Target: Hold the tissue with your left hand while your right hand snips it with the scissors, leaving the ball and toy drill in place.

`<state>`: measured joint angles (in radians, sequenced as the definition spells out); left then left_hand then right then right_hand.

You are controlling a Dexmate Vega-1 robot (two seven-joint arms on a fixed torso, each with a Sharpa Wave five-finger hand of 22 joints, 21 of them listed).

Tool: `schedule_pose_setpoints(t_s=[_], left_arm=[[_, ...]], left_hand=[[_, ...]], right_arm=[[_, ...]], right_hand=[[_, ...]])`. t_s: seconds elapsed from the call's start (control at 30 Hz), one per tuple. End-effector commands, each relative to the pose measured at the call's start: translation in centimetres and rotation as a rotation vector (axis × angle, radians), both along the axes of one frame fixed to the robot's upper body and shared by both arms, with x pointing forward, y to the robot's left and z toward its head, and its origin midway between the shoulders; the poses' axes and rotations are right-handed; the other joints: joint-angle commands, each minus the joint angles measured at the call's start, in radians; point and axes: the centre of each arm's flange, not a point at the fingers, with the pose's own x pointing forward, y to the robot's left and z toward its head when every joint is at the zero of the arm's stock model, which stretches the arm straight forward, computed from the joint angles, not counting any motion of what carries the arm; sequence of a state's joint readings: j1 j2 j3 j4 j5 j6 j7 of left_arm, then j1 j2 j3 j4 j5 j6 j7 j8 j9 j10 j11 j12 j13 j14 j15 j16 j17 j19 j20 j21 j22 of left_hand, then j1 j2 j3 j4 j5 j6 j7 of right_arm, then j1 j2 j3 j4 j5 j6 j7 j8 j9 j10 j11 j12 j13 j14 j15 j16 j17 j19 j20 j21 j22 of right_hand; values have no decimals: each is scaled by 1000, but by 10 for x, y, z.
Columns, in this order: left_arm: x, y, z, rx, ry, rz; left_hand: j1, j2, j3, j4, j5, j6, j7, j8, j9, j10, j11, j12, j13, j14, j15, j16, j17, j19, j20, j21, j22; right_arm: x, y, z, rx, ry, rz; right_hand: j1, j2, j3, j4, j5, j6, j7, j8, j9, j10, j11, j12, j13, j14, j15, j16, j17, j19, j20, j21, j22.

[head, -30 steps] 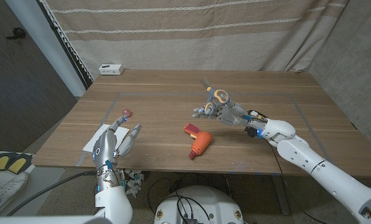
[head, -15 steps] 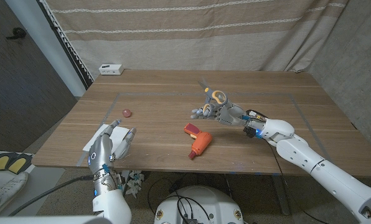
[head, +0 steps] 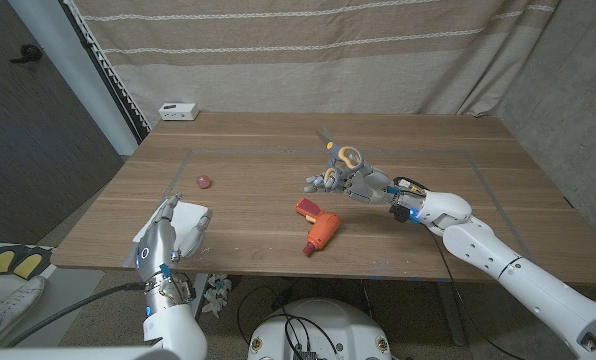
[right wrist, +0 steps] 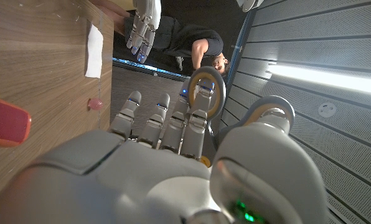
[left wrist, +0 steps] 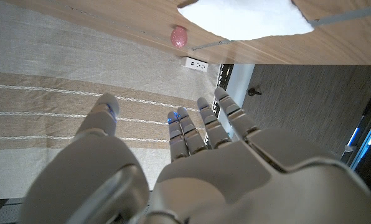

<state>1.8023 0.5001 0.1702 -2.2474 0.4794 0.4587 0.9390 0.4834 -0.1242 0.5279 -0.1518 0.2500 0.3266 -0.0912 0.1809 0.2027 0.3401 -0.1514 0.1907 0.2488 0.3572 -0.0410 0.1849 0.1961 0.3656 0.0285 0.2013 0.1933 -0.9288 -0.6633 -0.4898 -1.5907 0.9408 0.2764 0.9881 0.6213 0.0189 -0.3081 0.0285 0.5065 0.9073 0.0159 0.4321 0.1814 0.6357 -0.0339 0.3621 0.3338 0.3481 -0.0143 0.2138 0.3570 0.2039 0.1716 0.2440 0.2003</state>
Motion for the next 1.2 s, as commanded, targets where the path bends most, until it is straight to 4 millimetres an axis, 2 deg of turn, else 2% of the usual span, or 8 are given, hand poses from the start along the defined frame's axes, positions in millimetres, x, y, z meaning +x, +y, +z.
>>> schedule_pose_setpoints(t_s=[0.03,0.17,0.33,0.73,0.9,1.03,1.2], left_arm=[[1,6,0,-5,48,30],[2,7,-1,-8,49,42],[1,10,-2,-13,61,59],[5,9,-4,-6,73,54],[7,8,-3,-2,70,46],[8,8,-2,1,70,42],[9,7,-1,5,71,36]], left_hand=[[-14,-2,3,8,-4,12,6,14,6,31,-8,21,5,-3,-87,8,5,-5,-5,6,3],[-10,10,12,9,-5,21,-3,22,7,47,-12,32,9,8,-95,17,9,1,-9,11,5],[0,22,22,6,-6,17,0,23,9,31,-5,28,12,-3,-89,15,11,-1,-12,12,6],[-6,11,20,5,-10,-14,1,15,9,20,-3,27,15,-12,-82,16,14,-7,-11,12,6],[-11,6,17,6,-12,-20,-3,15,9,14,-4,26,17,-18,-78,15,15,-9,-10,13,7],[-14,4,16,6,-12,-24,-5,15,9,14,-2,27,17,-20,-77,15,16,-11,-7,12,7],[-17,2,15,7,-13,-27,-5,16,9,12,2,28,18,-22,-76,16,16,-13,-5,12,7]], right_arm=[[-3,2,-2,4,-6,3],[-3,2,-2,6,-5,8],[-3,2,-1,8,-8,7],[-5,3,0,17,-18,6],[-7,3,1,20,-25,10],[-6,3,2,24,-25,9],[-5,4,1,25,-20,7]], right_hand=[[0,6,2,1,5,3,3,-8,3,0,6,-4,0,3,6,-5,0,11,-3,-2,0],[0,7,3,0,5,3,4,-11,3,1,7,-5,-4,3,7,-6,-2,11,-3,-2,0],[1,8,3,0,5,2,3,-13,4,1,6,-6,-7,3,7,-6,-3,11,-3,-2,0],[1,9,4,-2,5,-2,0,-23,4,-4,4,-12,-16,-2,10,-9,-8,10,-2,-4,0],[0,10,5,-2,5,-18,-21,-37,5,-13,12,-18,-25,-8,16,-12,-12,8,-1,-6,0],[0,11,5,-3,4,-10,-38,-38,6,-20,18,-22,-30,-10,19,-13,-15,7,-2,-7,0],[-1,13,6,-3,4,4,-39,-36,8,-29,23,-27,-36,-15,23,-15,-18,7,0,-8,0]])
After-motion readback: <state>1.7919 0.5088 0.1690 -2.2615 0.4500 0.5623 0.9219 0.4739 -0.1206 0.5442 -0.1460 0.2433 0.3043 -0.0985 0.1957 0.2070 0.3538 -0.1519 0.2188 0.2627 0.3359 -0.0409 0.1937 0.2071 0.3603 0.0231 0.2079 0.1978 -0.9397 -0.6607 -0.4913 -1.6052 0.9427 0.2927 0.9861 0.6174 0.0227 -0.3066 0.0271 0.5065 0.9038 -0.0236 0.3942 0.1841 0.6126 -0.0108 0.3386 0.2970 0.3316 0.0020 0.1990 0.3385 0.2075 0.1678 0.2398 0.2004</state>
